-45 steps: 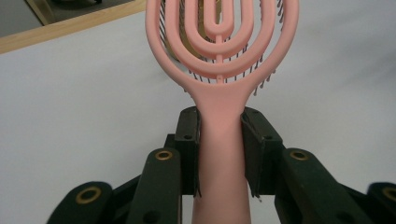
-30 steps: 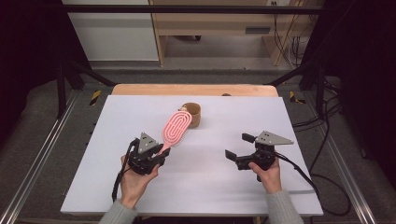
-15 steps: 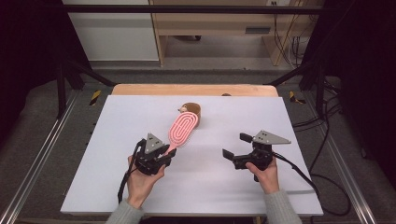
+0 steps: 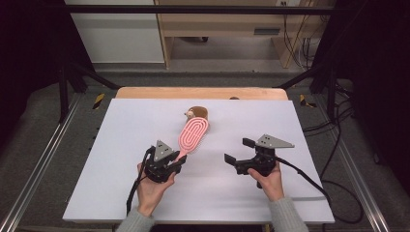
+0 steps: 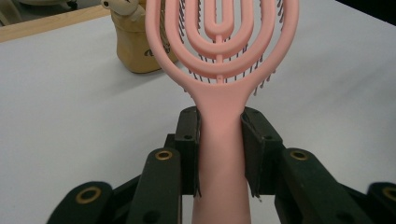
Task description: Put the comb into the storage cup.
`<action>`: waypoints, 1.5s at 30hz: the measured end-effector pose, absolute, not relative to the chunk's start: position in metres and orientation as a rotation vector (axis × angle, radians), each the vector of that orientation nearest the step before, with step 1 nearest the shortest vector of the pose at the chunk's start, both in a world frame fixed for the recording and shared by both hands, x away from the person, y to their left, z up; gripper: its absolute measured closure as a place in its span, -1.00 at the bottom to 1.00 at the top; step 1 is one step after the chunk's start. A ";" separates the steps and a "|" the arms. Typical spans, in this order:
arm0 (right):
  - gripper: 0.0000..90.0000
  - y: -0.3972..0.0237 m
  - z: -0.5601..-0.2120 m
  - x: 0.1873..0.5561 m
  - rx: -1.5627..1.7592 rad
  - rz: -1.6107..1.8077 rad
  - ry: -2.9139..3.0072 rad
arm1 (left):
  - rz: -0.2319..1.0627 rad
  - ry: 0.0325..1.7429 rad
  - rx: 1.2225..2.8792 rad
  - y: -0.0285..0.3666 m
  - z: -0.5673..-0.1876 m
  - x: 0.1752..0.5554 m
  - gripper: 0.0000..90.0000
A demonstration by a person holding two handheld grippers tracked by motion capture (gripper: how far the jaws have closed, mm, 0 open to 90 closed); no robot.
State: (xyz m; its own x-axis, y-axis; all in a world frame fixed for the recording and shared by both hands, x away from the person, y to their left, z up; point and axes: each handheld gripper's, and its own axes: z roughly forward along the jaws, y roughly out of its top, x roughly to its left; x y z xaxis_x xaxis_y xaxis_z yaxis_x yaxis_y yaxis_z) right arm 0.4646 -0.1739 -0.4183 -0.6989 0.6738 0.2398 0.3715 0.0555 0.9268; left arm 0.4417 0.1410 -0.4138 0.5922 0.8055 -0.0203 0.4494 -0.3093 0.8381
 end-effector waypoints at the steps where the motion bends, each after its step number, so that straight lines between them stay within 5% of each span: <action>1: -0.99 -0.174 -0.418 0.465 1.066 1.694 2.076 | 0.516 1.001 1.949 0.141 -0.414 0.442 0.54; 45: -0.97 -0.133 -0.411 0.475 1.162 1.755 2.043 | 0.532 0.956 1.900 0.130 -0.418 0.441 0.54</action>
